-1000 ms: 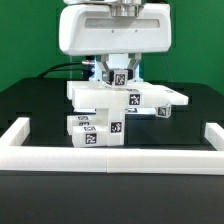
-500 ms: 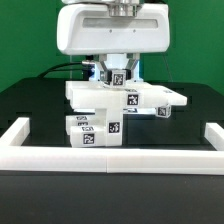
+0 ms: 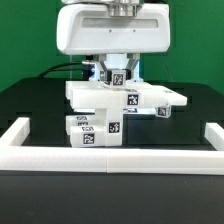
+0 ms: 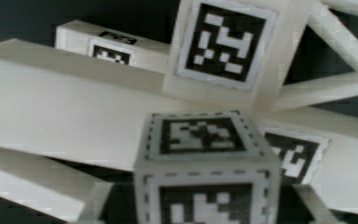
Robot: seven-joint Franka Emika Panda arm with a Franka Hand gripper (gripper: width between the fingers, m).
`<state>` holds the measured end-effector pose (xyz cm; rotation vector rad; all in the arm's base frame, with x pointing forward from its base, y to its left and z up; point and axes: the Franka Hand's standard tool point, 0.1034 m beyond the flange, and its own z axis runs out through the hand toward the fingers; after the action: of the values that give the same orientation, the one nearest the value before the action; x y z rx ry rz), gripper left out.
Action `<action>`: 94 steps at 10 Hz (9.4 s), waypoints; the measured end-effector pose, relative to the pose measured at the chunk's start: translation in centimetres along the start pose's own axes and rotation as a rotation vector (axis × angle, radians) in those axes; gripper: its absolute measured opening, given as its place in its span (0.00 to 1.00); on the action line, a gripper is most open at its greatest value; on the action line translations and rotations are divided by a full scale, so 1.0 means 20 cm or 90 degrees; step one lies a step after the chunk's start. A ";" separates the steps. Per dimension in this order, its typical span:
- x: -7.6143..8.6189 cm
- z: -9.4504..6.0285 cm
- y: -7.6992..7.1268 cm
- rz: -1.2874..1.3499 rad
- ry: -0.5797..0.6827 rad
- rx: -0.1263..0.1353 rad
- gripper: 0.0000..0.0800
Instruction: Assemble chair
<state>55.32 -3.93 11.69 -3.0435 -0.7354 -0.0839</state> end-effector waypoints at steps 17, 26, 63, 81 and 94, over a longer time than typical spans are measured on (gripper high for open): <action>-0.02 0.00 0.03 0.720 0.003 0.016 0.36; -0.01 0.01 0.02 0.907 0.000 0.025 0.71; -0.02 0.03 0.00 0.809 0.000 0.024 0.34; 0.03 0.02 -0.02 0.332 0.016 0.012 0.81; 0.02 0.02 0.00 0.333 0.021 0.005 0.36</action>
Offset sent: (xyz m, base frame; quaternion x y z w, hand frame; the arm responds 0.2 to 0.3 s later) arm 0.0000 0.0000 0.0000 0.0000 0.0000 0.1938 0.9810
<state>55.71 -3.84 11.34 -3.0999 0.0766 -0.1228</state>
